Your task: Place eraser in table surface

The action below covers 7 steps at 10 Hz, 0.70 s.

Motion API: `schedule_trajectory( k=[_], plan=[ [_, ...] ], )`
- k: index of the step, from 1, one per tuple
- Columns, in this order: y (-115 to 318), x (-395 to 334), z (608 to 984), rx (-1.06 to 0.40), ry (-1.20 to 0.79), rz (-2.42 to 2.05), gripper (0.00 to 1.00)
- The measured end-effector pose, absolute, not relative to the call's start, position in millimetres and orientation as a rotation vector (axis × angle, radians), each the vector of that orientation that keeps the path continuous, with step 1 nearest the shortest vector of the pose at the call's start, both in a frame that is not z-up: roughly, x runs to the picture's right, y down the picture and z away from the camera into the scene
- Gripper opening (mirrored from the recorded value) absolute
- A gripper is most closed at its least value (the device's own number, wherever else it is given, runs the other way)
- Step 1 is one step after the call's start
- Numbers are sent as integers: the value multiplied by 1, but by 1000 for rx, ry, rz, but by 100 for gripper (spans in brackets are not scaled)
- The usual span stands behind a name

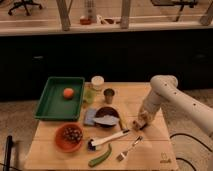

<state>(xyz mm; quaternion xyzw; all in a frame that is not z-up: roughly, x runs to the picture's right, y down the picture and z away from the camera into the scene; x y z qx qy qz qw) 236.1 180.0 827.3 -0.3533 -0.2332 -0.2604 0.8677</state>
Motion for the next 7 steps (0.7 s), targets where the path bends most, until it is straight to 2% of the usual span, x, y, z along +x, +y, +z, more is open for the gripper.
schedule_trajectory(
  k=[1, 2, 7],
  plan=[
    [183, 236, 828, -743, -484, -542, 2],
    [185, 234, 829, -745, -480, -539, 10],
    [197, 230, 832, -770, -473, -530, 61]
  ],
)
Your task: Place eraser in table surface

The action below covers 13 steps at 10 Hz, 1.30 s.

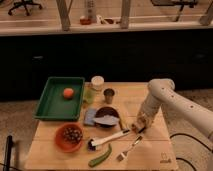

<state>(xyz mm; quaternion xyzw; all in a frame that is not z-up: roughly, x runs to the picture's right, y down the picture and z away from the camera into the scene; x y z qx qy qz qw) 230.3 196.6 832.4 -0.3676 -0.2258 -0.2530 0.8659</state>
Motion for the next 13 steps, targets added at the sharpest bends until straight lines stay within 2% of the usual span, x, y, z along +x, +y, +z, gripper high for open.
schedule_trajectory(
  k=[2, 3, 13],
  plan=[
    [198, 230, 832, -775, -471, -531, 78],
    [198, 229, 833, -776, -471, -533, 80],
    [177, 237, 836, -767, -437, -543, 80]
  ],
)
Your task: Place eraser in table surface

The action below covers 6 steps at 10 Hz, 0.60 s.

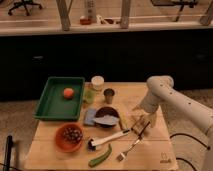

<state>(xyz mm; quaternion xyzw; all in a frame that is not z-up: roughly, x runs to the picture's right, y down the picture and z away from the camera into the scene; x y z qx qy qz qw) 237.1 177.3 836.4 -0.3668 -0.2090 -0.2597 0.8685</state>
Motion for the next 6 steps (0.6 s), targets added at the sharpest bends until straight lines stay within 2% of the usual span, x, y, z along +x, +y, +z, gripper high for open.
schedule_trajectory(
  k=[6],
  plan=[
    [149, 252, 837, -714, -370, -517, 80]
  ],
)
